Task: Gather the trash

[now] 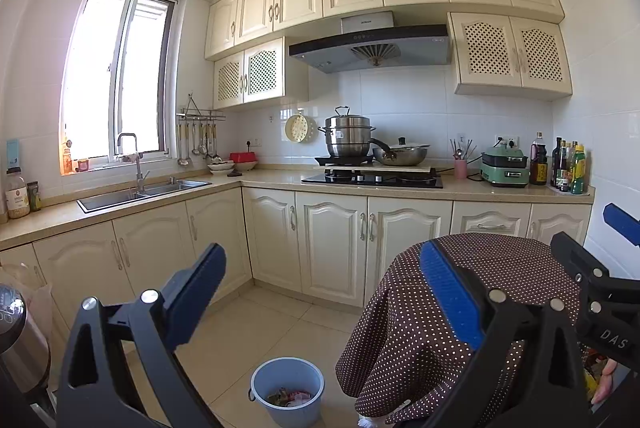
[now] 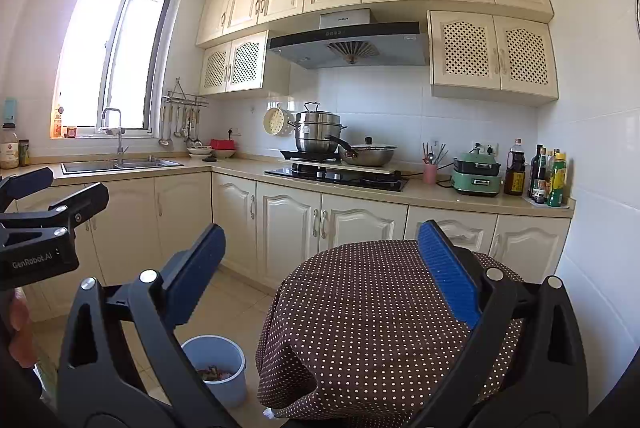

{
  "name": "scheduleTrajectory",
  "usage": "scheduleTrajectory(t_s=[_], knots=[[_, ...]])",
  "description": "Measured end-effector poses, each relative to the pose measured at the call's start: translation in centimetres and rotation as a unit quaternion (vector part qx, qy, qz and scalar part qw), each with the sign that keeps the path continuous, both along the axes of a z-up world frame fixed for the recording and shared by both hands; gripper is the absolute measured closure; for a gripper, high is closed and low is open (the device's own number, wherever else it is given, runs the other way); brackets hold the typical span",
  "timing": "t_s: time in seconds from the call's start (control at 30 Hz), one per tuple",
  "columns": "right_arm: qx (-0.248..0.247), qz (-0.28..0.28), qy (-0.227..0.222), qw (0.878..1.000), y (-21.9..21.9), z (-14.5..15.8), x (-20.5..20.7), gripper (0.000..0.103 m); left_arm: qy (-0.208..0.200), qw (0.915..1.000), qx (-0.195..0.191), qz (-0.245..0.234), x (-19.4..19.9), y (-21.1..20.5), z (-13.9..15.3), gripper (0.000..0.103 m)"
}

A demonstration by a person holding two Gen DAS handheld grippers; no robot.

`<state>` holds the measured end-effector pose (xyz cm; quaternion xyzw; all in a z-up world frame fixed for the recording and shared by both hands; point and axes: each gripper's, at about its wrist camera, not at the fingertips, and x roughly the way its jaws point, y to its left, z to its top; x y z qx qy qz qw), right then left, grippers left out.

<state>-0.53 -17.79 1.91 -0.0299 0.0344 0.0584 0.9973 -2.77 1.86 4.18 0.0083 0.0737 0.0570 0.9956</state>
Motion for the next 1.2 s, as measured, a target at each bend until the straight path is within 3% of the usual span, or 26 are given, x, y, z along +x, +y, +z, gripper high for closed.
scheduleTrajectory(t_s=[1.2], knots=[[0.0,-0.001,0.006,1.0,-0.02,-0.58,-0.08,0.007,0.009,0.9999,0.001,-0.007,0.1,0.36,-0.46,0.007]])
